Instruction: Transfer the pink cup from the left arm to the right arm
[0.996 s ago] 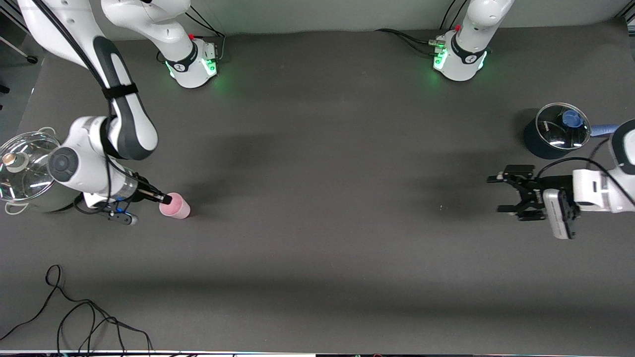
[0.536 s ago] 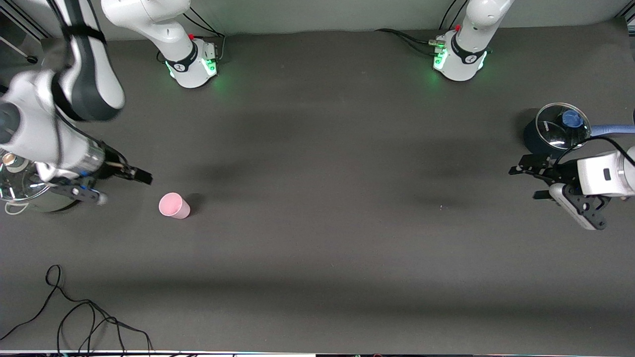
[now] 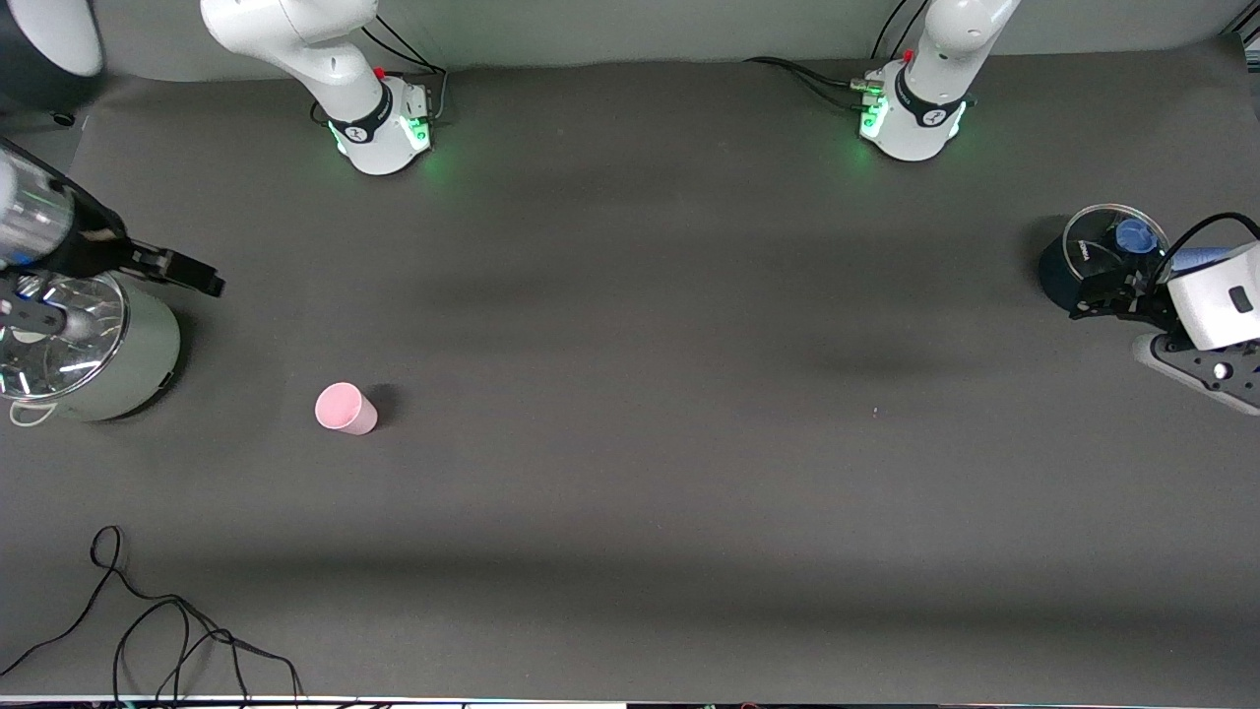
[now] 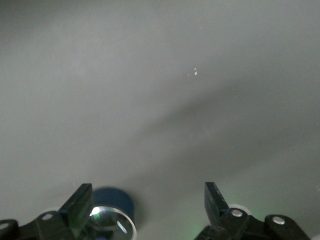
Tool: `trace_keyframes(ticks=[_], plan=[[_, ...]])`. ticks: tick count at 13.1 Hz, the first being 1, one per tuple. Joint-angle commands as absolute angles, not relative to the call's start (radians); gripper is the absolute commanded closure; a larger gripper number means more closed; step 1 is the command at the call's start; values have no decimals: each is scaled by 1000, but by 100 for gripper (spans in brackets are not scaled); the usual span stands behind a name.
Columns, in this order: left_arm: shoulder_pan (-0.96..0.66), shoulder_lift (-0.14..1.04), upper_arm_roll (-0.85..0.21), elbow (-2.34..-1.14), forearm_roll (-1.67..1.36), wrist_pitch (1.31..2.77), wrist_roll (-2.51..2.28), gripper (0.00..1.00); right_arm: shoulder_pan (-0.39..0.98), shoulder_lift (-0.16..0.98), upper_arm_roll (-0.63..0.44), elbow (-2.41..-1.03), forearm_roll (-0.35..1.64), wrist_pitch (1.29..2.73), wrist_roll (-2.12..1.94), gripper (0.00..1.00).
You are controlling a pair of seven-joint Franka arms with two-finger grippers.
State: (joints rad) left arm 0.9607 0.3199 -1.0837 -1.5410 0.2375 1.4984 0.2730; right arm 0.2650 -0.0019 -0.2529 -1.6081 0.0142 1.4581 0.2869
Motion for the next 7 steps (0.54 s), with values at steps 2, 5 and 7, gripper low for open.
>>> trace_keyframes(ticks=[2,5,7], plan=[[966,206,-1071,-1516,249,1440,178,1,272,23,-256,-1557,-17,1424,220,0],[968,124,-1065,-1528,238,1454,176,1,275,31,-255,-1557,-20,1440,202,0],[966,100,-1066,-1529,220,1456,146,0,278,25,-255,-1563,-20,1436,202,0]])
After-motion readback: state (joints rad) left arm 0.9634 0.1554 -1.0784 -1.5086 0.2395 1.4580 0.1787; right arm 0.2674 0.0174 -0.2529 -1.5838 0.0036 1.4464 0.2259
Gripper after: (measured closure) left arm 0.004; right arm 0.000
